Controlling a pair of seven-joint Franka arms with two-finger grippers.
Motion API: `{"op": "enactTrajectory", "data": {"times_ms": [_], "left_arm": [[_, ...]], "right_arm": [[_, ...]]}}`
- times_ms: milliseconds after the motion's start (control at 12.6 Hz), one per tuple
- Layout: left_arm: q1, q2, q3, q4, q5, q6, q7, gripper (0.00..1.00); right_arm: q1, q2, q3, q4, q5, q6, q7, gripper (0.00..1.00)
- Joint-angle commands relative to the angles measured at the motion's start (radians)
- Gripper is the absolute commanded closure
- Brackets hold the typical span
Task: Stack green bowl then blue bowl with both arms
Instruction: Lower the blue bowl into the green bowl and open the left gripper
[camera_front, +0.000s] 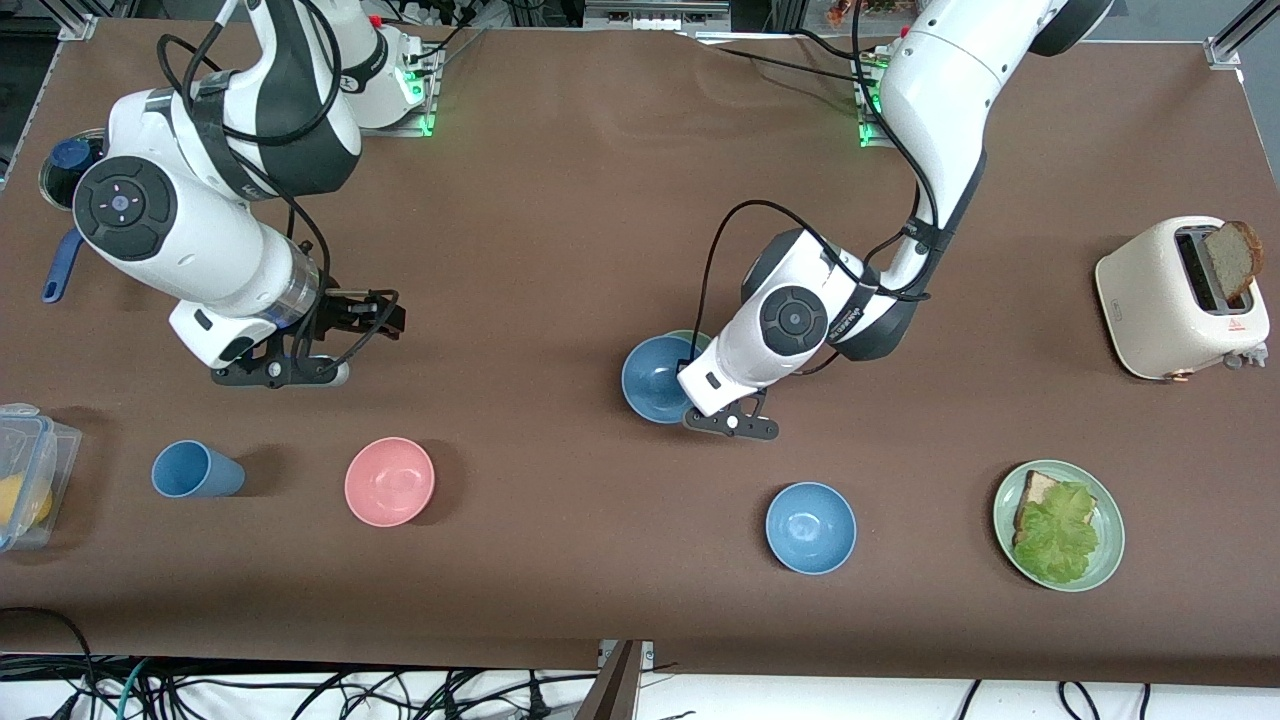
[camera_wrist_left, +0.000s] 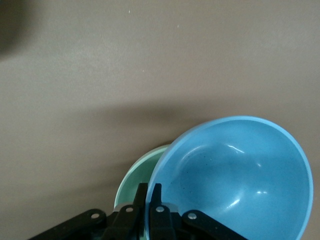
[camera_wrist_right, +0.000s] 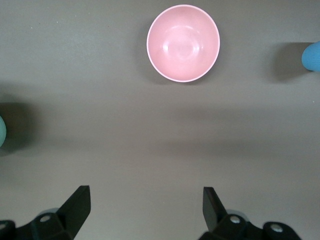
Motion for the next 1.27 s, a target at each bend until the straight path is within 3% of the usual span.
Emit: {"op": "enactTrajectory", "data": {"times_ms": [0,158,553,791,870,949,1028,1186], "left_arm": [[-0.010,-0.049,0.010,-0.020,-0.016,-0.084,0.033,0.95],[-0.007,-0.063,0.012,-0.026,-0.013,-0.134,0.073,0.96],[-0.007,-0.049,0.013,-0.063,-0.004,-0.099,0.133,0.98],[-0.007,-0.046,0.013,-0.075,0.000,-0.056,0.134,0.91],[-0.008,-0.045,0.013,-0.075,0.000,-0.036,0.134,0.61],[-0.008,-0.043,0.013,-0.075,0.000,-0.029,0.134,0.08],[-0.007,-0.043,0.013,-0.075,0.000,-0.029,0.136,0.00],[-0.005,-0.052,0.013,-0.075,0.000,-0.042,0.137,0.00]], "right_arm": [[0.005,-0.016,-0.005,-0.011,-0.003,-0.010,-0.012,0.01],[0.005,-0.016,-0.005,-0.011,-0.003,-0.010,-0.012,0.01],[0.001,-0.042,-0.040,-0.011,-0.003,-0.031,-0.061,0.01],[0.001,-0.067,-0.080,-0.011,-0.003,-0.063,-0.096,0.01],[0.001,-0.072,-0.091,-0.011,-0.003,-0.065,-0.117,0.01],[0.001,-0.076,-0.107,-0.011,-0.003,-0.068,-0.128,0.01],[0.001,-0.085,-0.114,-0.013,-0.003,-0.077,-0.131,0.01],[0.002,-0.124,-0.124,-0.023,-0.006,-0.094,-0.131,0.01]]}}
